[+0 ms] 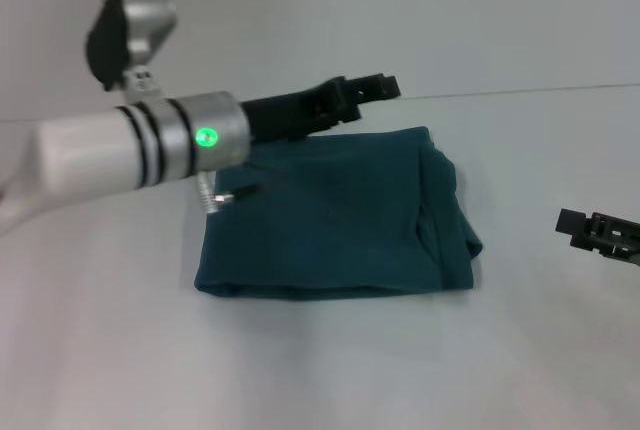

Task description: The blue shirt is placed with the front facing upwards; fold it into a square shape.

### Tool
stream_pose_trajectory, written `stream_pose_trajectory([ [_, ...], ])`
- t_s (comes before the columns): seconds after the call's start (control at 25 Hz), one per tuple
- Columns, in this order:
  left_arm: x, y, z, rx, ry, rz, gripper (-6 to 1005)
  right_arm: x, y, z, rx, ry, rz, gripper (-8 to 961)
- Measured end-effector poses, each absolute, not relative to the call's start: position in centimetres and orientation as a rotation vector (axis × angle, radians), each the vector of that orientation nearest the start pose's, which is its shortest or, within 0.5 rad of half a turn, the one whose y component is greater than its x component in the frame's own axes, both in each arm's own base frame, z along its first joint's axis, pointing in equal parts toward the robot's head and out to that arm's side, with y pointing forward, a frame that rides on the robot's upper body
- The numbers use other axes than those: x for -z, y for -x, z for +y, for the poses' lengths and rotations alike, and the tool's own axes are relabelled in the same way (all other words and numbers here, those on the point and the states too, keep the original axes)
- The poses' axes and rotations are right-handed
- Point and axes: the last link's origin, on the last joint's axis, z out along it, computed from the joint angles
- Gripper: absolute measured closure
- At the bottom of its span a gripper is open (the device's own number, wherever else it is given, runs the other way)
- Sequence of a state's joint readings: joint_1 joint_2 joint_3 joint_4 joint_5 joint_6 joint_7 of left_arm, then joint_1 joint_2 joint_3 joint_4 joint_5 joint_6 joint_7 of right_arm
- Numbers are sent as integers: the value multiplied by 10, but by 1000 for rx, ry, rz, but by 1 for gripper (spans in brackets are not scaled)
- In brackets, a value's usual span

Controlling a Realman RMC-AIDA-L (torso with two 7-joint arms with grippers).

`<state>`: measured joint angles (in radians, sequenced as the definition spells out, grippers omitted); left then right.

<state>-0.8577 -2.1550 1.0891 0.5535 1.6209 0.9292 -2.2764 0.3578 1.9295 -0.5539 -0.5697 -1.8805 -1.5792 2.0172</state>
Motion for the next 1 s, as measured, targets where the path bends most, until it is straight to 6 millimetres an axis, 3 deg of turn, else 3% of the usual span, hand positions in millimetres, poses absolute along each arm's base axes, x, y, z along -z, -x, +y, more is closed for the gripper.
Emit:
stream_pose_trajectory([
  [0.16, 43, 148, 421, 970, 2314, -1589, 413, -75, -343, 295, -972, 2125, 1639, 38],
  [0.32, 16, 183, 410, 962, 2286, -1656, 242, -75, -344, 294, -952, 2132, 1643, 38],
  [0.56, -5, 224, 399, 766, 2270, -1627, 47, -74, -345, 295, -910, 2155, 1644, 38],
  [0.8, -1, 243, 405, 549, 2233, -1560, 51, -75, -345, 295, -904, 2155, 1637, 39],
  [1.0, 20, 246, 409, 494, 2186, -1584, 54, -74, -346, 294, -904, 2153, 1639, 39],
])
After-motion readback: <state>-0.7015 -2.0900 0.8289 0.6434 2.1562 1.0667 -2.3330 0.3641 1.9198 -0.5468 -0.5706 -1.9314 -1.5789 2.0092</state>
